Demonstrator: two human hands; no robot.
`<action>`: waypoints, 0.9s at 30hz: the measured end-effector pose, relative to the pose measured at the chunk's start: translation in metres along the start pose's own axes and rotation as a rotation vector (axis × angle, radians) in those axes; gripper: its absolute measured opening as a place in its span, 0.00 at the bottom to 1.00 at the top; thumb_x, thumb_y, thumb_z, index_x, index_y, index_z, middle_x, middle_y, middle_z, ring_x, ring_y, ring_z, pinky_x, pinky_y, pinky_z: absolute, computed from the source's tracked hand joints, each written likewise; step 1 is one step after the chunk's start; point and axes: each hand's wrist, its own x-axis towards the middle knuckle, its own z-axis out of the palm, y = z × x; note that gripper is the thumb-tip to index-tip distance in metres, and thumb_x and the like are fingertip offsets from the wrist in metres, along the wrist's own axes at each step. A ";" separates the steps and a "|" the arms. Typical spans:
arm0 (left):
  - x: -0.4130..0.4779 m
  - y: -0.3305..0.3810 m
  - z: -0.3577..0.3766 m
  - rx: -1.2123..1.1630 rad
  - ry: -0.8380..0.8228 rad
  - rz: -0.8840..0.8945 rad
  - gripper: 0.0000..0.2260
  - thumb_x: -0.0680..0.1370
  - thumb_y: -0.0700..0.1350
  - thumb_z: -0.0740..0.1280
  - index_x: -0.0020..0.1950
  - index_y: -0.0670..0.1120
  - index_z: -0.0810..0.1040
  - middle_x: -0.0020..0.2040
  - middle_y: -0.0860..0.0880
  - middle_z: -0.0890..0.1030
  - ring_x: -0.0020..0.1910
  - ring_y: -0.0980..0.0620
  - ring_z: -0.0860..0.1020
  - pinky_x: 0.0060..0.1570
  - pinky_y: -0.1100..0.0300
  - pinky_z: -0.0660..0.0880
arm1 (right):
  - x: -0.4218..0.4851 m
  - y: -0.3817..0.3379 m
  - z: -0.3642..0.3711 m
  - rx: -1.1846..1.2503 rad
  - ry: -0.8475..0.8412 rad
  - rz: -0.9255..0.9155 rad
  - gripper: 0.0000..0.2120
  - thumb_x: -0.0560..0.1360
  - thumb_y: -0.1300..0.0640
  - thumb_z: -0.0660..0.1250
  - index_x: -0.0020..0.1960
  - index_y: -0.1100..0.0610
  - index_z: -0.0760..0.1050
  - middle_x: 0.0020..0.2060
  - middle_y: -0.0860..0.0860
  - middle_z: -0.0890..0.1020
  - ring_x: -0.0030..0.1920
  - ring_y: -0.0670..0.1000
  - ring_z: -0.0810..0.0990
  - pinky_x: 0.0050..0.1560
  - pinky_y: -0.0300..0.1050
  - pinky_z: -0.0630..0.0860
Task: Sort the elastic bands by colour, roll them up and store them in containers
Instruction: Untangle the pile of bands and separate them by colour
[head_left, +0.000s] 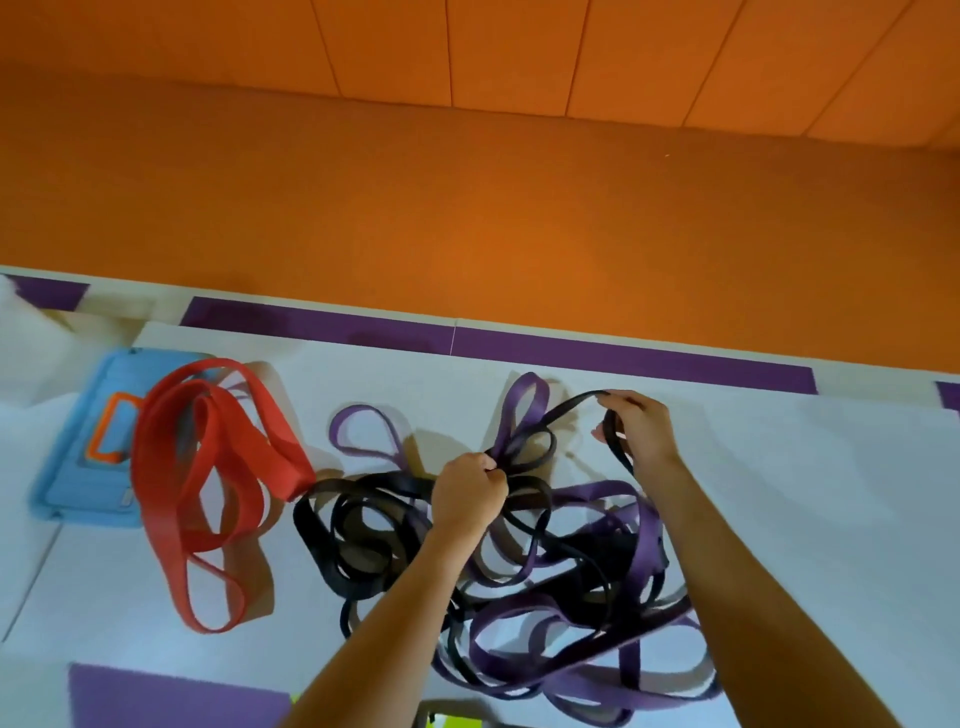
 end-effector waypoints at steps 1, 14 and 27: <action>0.001 0.003 0.004 -0.028 0.003 -0.020 0.11 0.79 0.41 0.61 0.56 0.46 0.81 0.45 0.45 0.85 0.45 0.45 0.83 0.37 0.61 0.71 | -0.003 -0.002 -0.002 0.027 -0.018 0.010 0.04 0.78 0.61 0.73 0.50 0.62 0.85 0.30 0.57 0.83 0.31 0.54 0.84 0.43 0.47 0.86; 0.028 0.010 0.028 0.003 0.034 -0.086 0.21 0.82 0.59 0.67 0.64 0.43 0.76 0.58 0.44 0.82 0.55 0.43 0.82 0.57 0.44 0.81 | -0.047 0.024 -0.030 0.046 -0.267 0.233 0.06 0.77 0.61 0.75 0.48 0.65 0.86 0.33 0.64 0.79 0.38 0.62 0.86 0.42 0.51 0.86; -0.003 -0.006 0.022 -0.091 -0.125 0.102 0.20 0.78 0.52 0.73 0.69 0.49 0.78 0.55 0.60 0.80 0.56 0.53 0.78 0.56 0.54 0.75 | -0.030 0.037 -0.013 0.360 -0.020 0.315 0.10 0.81 0.57 0.72 0.55 0.64 0.80 0.43 0.59 0.84 0.38 0.54 0.81 0.42 0.46 0.81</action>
